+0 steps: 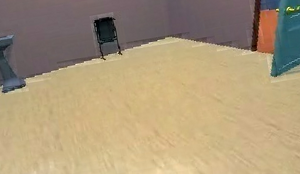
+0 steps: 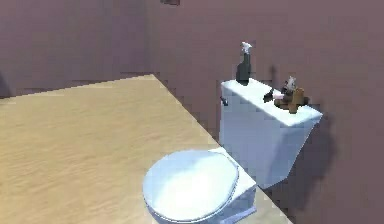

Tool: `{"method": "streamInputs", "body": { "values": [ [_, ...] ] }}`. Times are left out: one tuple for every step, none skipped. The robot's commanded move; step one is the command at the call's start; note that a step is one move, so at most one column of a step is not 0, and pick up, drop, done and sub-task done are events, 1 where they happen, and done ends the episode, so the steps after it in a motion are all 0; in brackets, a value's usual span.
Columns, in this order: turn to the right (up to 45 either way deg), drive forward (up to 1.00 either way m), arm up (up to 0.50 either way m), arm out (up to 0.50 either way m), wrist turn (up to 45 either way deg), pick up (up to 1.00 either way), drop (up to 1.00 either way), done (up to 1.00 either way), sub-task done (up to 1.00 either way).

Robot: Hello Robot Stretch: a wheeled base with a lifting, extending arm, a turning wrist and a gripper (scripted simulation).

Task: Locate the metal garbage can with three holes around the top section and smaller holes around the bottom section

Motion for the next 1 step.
{"method": "streamInputs", "body": {
  "values": [
    [-24.0,0.0,0.0,0.0,0.0,0.0,0.0,0.0,0.0]
  ]
}}
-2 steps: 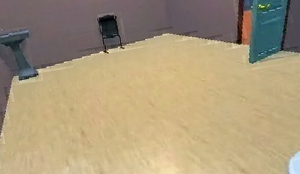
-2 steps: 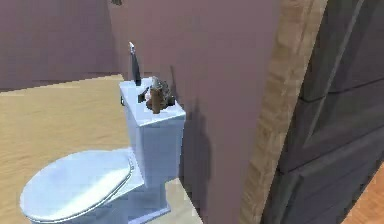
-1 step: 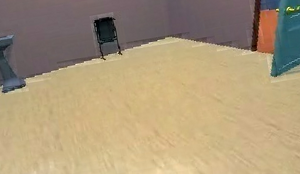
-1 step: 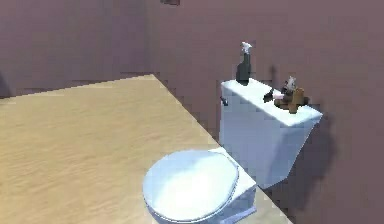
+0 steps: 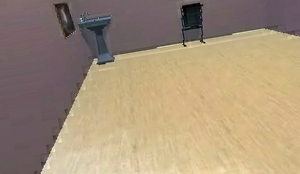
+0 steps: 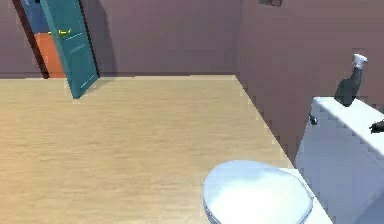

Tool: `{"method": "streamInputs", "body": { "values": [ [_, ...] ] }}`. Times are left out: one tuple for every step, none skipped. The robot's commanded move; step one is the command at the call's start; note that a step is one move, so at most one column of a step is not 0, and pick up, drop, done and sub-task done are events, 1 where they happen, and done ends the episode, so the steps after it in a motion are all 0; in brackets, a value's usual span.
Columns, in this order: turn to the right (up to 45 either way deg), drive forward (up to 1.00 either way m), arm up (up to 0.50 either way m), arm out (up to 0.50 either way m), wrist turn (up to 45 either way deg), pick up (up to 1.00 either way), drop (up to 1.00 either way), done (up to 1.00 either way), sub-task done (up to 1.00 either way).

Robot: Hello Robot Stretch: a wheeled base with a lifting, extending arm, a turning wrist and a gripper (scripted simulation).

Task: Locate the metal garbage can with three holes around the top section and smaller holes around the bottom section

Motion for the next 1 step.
{"method": "streamInputs", "body": {
  "values": [
    [0.0,0.3,0.0,0.0,0.0,0.0,0.0,0.0,0.0]
  ]
}}
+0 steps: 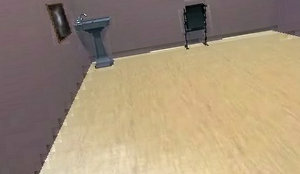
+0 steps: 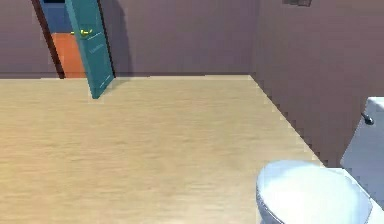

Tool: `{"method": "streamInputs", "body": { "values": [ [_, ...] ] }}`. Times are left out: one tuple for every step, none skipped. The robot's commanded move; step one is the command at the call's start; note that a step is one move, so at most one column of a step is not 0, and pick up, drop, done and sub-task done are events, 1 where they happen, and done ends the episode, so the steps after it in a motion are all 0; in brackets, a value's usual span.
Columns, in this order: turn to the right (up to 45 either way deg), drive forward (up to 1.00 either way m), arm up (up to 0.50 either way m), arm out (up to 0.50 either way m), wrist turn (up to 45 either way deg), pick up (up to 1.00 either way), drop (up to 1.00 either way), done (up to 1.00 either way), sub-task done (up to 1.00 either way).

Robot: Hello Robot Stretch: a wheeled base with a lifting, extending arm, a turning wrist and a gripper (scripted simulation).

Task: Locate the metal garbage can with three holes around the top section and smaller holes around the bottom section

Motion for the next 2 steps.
{"method": "streamInputs", "body": {
  "values": [
    [45.0,0.0,0.0,0.0,0.0,0.0,0.0,0.0,0.0],
    [18.0,0.0,0.0,0.0,0.0,0.0,0.0,0.0,0.0]
  ]
}}
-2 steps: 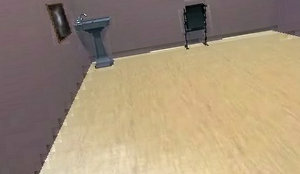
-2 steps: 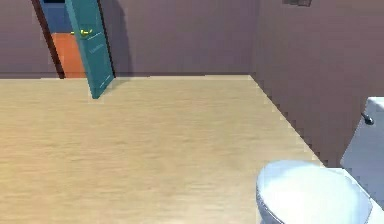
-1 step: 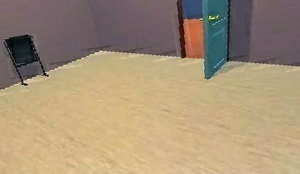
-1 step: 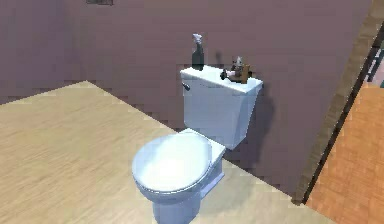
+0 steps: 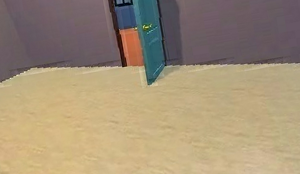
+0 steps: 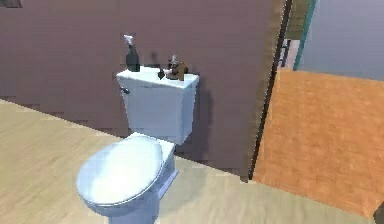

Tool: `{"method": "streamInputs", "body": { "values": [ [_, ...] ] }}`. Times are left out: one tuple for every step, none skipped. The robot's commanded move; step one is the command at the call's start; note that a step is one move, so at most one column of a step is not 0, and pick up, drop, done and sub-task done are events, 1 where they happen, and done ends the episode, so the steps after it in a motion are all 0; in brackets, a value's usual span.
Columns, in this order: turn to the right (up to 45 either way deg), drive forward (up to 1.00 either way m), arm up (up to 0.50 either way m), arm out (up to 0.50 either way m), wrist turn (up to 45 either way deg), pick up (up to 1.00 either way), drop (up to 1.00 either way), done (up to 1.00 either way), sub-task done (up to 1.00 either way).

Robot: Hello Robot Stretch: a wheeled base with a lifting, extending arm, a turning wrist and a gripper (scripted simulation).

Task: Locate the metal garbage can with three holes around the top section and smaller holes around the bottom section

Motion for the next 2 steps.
{"method": "streamInputs", "body": {
  "values": [
    [0.0,0.3,0.0,0.0,0.0,0.0,0.0,0.0,0.0],
    [-12.0,0.0,0.0,0.0,0.0,0.0,0.0,0.0,0.0]
  ]
}}
